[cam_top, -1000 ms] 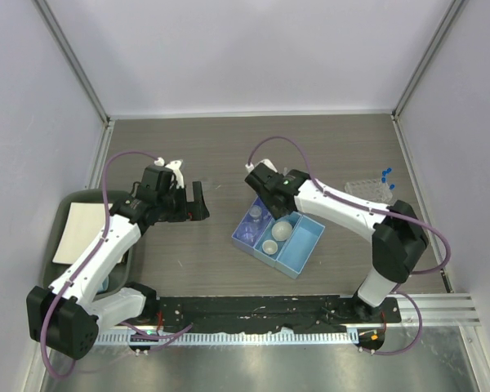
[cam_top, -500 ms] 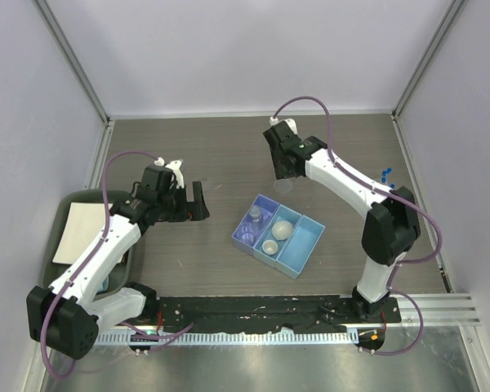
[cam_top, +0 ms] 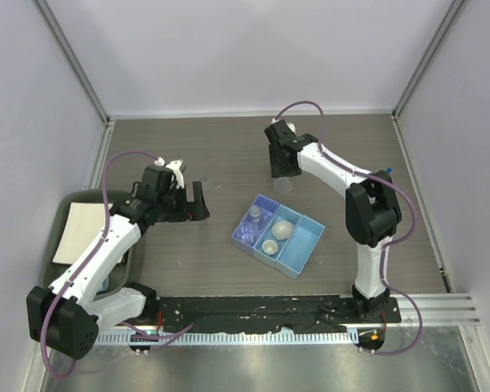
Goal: Organize the chemistry lab equipment
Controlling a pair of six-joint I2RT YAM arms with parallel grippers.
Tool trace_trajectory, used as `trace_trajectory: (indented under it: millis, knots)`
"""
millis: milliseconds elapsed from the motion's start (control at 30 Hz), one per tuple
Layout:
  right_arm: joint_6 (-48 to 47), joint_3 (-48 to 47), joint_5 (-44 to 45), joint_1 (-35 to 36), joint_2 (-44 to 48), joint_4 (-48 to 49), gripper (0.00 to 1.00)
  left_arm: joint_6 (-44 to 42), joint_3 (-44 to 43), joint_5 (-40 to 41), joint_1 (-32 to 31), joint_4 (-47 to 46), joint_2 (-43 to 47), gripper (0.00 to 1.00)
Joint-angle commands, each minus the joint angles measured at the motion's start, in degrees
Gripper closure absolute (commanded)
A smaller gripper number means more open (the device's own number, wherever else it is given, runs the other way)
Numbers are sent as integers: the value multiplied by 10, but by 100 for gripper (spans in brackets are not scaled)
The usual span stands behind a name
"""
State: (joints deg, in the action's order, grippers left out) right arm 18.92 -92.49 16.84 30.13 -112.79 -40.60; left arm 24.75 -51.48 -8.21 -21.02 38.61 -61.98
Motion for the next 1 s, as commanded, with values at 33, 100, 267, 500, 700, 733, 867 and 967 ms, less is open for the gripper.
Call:
trace_trajectory:
  millis: [33,100,267,500,700,733,867,967]
  knots:
    - [11,-36,-11,-4,-11,25,55,-12,-5,-14,-3,-7,0,0]
    - [11,-38,-11,-8,-16,24,56,-11,-6,-14,-3,-7,-2,0]
    - [11,-37,-8,-12,-22,24,59,-11,-5,-15,-3,-8,-4,0]
    - [7,-40,-3,-17,-26,24,83,-11,-6,-15,-3,-7,-7,0]
    - [2,-43,4,-17,-23,22,99,-12,-6,-15,-3,-7,-8,0]
    - [1,-43,7,-17,-19,21,99,-12,-5,-15,-3,-7,-8,0]
    - [-8,-39,32,-17,12,1,99,-11,-6,-15,-3,-8,-7,0]
    - [-17,-19,51,-16,65,-4,99,-11,-5,-16,-3,-8,-7,0]
